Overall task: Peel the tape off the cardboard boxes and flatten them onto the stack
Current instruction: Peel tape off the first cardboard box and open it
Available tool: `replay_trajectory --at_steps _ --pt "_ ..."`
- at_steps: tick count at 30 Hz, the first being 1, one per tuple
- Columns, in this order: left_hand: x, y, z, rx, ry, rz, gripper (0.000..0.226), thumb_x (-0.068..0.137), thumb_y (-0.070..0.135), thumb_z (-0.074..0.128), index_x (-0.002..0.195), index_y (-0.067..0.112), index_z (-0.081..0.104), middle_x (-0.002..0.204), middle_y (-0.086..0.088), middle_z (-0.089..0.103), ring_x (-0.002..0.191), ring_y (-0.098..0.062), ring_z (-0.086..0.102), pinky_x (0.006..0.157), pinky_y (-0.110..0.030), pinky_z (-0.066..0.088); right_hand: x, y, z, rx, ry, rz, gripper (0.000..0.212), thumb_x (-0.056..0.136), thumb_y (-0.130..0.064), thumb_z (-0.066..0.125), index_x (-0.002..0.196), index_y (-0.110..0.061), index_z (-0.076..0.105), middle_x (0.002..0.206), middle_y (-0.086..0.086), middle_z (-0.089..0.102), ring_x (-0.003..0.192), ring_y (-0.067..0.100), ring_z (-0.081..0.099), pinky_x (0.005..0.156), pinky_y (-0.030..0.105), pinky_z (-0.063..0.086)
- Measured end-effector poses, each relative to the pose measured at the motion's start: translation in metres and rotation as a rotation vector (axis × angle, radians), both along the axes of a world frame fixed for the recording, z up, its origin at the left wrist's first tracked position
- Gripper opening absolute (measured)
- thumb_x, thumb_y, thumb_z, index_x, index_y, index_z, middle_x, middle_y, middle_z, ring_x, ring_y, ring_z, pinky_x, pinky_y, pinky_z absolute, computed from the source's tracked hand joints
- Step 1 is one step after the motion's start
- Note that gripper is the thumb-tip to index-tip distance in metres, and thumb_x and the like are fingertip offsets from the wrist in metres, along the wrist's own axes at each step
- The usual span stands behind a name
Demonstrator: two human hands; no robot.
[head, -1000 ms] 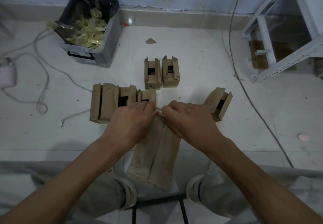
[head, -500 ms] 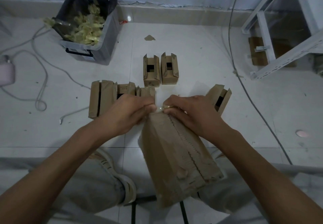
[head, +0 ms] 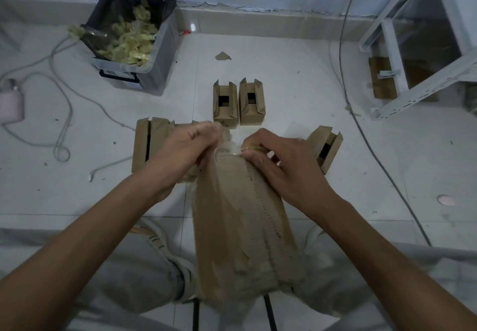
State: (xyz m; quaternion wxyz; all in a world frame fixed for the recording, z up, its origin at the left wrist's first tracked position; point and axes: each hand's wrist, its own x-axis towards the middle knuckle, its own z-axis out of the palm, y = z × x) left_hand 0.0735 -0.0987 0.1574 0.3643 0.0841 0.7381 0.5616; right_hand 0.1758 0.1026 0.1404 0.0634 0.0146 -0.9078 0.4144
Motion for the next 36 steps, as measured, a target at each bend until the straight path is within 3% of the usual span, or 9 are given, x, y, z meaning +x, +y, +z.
replay_trajectory --at_steps 4,7,12,16,20,23,25,33,36 --pt "-0.008 0.006 -0.002 -0.063 0.033 0.127 0.047 0.108 0.049 0.041 0.098 0.014 0.070 0.083 0.003 0.074 0.074 -0.012 0.068 0.073 -0.033 0.053 -0.002 0.003 -0.007 0.100 -0.094 -0.119 0.035 0.101 -0.055 0.046 0.096 -0.025 0.066 0.086 -0.011 0.066 0.082 0.011 0.063 0.071 0.044 0.056" --pt "0.003 0.010 -0.005 -0.191 0.230 -0.086 0.041 0.091 0.071 0.054 0.109 0.035 0.065 0.101 0.017 0.068 0.093 -0.004 0.067 0.082 -0.038 0.058 -0.001 -0.004 -0.013 0.030 -0.160 -0.167 0.031 0.101 -0.053 0.051 0.090 -0.026 0.064 0.085 -0.007 0.061 0.080 0.014 0.060 0.073 0.044 0.055" --pt "0.033 0.014 -0.019 -0.569 0.690 -0.507 0.117 0.066 0.084 0.068 0.158 0.036 0.014 0.161 0.012 0.023 0.123 -0.014 0.053 0.095 -0.044 0.056 -0.001 -0.005 -0.021 -0.391 -0.310 -0.243 0.028 0.106 -0.032 0.059 0.088 -0.011 0.059 0.085 0.014 0.060 0.078 0.026 0.057 0.070 0.039 0.050" --pt "0.037 0.012 -0.036 -0.594 0.871 -0.418 0.119 0.069 0.071 0.076 0.161 0.026 0.015 0.161 0.003 0.029 0.132 -0.022 0.048 0.107 -0.043 0.043 -0.003 -0.003 -0.021 -0.590 -0.443 -0.288 0.023 0.103 -0.032 0.064 0.091 -0.013 0.063 0.078 0.004 0.058 0.067 0.004 0.050 0.063 0.018 0.043" --pt "0.030 0.009 -0.033 -0.656 1.006 -0.385 0.113 0.067 0.069 0.069 0.160 0.025 0.023 0.151 0.001 0.043 0.126 -0.024 0.048 0.101 -0.046 0.040 -0.007 -0.001 -0.025 -0.224 -0.470 -0.235 0.040 0.090 -0.059 0.070 0.094 -0.021 0.058 0.076 -0.009 0.062 0.064 0.004 0.054 0.061 0.027 0.048" --pt "0.028 0.008 -0.029 -0.709 1.076 -0.383 0.111 0.068 0.070 0.066 0.160 0.024 0.026 0.149 -0.001 0.045 0.122 -0.025 0.049 0.097 -0.046 0.040 -0.004 -0.006 -0.030 0.055 -0.380 -0.171 0.045 0.094 -0.066 0.059 0.094 -0.021 0.053 0.071 -0.007 0.061 0.062 0.011 0.058 0.057 0.039 0.050" --pt "0.030 0.008 -0.029 -0.739 1.102 -0.386 0.110 0.069 0.070 0.066 0.160 0.022 0.026 0.149 -0.003 0.045 0.122 -0.027 0.050 0.095 -0.046 0.040 -0.001 -0.007 -0.032 0.202 -0.272 -0.147 0.042 0.099 -0.065 0.049 0.096 -0.023 0.048 0.067 -0.008 0.057 0.059 0.010 0.056 0.051 0.035 0.047" --pt "0.034 0.011 -0.028 -0.819 1.156 -0.394 0.107 0.072 0.070 0.065 0.159 0.017 0.031 0.149 -0.008 0.046 0.116 -0.034 0.052 0.089 -0.047 0.039 0.002 -0.007 -0.035 0.441 -0.126 -0.071 0.024 0.103 -0.042 0.048 0.099 -0.020 0.041 0.068 -0.006 0.055 0.050 0.016 0.050 0.048 0.039 0.049" --pt "0.036 0.011 -0.027 -0.840 1.190 -0.419 0.105 0.072 0.067 0.063 0.158 0.014 0.033 0.147 -0.011 0.047 0.114 -0.037 0.053 0.085 -0.048 0.038 -0.001 -0.008 -0.031 0.362 -0.155 -0.053 0.029 0.094 -0.045 0.047 0.105 -0.018 0.043 0.065 -0.004 0.056 0.049 0.017 0.051 0.046 0.034 0.043"
